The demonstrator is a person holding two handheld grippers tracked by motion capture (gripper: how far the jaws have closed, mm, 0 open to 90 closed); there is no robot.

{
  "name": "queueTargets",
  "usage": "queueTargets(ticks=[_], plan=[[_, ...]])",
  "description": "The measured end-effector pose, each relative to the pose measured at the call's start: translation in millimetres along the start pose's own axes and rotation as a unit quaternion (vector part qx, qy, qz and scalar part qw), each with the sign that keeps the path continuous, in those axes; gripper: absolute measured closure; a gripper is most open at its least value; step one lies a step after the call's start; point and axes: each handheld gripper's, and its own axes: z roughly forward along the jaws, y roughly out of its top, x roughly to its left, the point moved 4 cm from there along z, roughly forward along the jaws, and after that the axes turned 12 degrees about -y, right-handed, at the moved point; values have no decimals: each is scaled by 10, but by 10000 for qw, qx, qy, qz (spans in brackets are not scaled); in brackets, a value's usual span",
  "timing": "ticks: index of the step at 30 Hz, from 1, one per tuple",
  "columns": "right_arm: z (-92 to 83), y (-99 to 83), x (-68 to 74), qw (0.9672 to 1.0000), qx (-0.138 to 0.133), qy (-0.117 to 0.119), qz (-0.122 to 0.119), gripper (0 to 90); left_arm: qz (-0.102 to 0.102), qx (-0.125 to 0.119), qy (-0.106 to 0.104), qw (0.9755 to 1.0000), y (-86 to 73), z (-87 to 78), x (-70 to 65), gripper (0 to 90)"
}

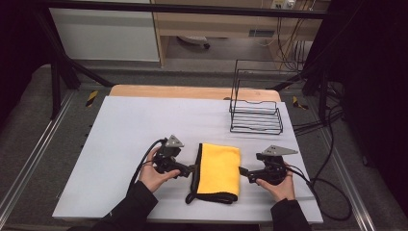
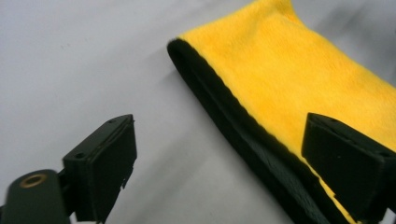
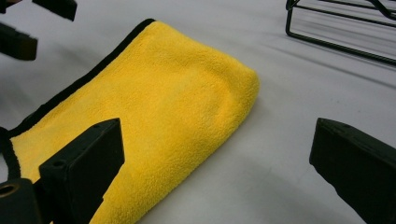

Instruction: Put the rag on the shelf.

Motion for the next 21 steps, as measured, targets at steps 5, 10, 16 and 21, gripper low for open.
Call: queueTargets(ticks=[5, 10, 16, 21], plan=[[-27, -36, -7, 10000, 5, -15, 16, 38, -19, -63, 116, 9999, 151, 95, 86, 154], [-30, -48, -16, 10000, 28, -30, 50, 38, -150, -145, 166, 9996, 273, 226, 169, 195], [-33, -53, -3, 10000, 37, -8, 69, 36, -269, -112, 294, 9991, 345, 397, 280, 244], [-34, -55, -2, 10000, 40, -8, 64, 41, -381, 7, 330, 9987, 354, 533, 369, 339]])
